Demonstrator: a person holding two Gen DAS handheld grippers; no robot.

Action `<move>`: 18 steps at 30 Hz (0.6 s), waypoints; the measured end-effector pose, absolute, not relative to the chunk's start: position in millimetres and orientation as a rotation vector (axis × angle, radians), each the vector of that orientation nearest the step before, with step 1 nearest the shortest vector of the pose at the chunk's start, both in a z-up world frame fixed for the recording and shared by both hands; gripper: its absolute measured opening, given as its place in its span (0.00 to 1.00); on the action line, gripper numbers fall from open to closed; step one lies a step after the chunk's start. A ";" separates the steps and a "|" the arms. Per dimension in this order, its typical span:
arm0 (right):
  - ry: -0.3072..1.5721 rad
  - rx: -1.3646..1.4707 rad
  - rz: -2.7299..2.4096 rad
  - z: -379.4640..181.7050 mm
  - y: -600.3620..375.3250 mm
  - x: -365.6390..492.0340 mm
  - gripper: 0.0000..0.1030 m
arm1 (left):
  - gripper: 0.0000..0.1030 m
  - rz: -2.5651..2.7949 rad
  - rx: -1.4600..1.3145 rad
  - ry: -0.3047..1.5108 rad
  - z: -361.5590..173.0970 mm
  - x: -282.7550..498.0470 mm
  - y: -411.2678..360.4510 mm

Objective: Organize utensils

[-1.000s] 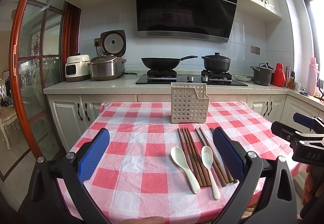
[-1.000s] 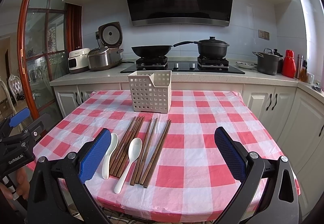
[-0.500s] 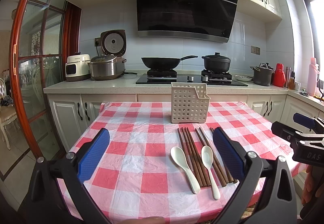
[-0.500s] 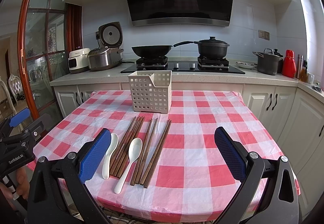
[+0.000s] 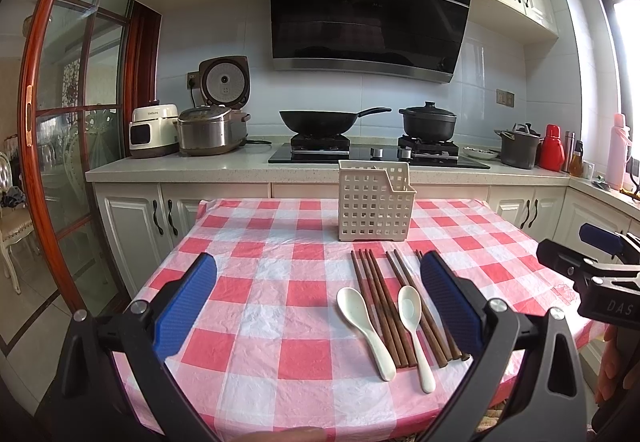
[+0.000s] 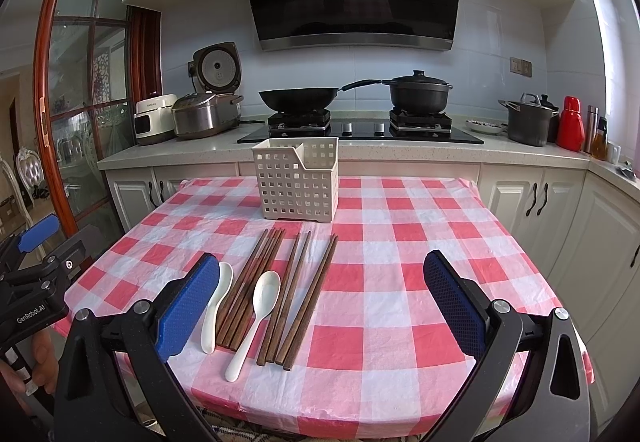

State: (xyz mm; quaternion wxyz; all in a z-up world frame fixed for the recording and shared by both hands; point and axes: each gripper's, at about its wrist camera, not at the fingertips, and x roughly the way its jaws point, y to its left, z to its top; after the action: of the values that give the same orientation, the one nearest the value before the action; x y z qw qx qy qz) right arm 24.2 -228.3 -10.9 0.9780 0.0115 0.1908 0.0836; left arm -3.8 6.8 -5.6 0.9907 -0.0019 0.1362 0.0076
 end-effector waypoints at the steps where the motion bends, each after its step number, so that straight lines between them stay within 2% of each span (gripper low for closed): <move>1: 0.387 0.024 0.167 -11.4 -228.6 24.6 0.93 | 0.96 0.015 -0.005 0.275 -5.9 -4.1 6.5; 18: 0.433 0.021 0.145 -21.1 -228.6 33.4 0.93 | 0.96 -0.011 -0.026 0.333 -7.4 6.0 9.5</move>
State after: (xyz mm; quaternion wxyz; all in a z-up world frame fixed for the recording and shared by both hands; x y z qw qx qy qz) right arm 33.4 -228.6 -21.1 0.9740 0.0103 0.2144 0.0719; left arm 6.0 9.5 -7.4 0.9860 -0.0130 0.1660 -0.0054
